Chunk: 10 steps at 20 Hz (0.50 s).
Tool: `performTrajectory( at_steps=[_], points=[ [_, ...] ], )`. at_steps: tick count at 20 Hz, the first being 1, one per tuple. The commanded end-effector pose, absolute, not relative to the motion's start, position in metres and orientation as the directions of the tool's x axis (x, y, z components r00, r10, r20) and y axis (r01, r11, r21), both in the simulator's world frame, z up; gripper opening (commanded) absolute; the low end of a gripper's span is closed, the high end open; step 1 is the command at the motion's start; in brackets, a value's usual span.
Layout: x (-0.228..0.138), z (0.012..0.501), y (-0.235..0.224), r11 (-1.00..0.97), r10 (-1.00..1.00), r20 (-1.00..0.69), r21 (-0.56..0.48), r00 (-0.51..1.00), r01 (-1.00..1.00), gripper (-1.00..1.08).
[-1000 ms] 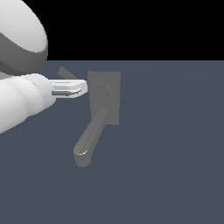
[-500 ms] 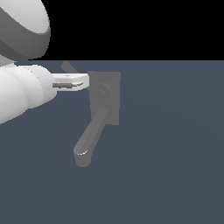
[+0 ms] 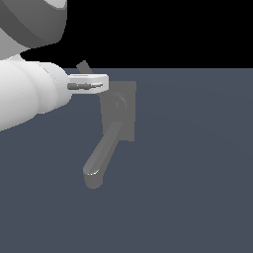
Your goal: Turn on the faucet by rotating a designated handle.
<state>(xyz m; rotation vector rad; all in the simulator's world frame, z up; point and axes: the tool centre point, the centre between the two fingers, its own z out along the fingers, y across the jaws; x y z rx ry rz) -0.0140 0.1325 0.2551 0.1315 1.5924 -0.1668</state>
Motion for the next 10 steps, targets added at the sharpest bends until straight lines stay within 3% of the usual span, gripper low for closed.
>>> performTrajectory(
  at_steps=[1,8,10],
  points=[
    [-0.011,0.27,0.127,0.982,-0.017,-1.0,-0.019,-0.009,0.188,-1.0],
    [-0.013,0.288,0.111,0.982,-0.016,-1.0,-0.017,-0.004,0.187,-1.0],
    [-0.019,0.272,0.114,0.982,-0.018,-0.999,-0.024,-0.033,0.188,-1.0]
  ],
)
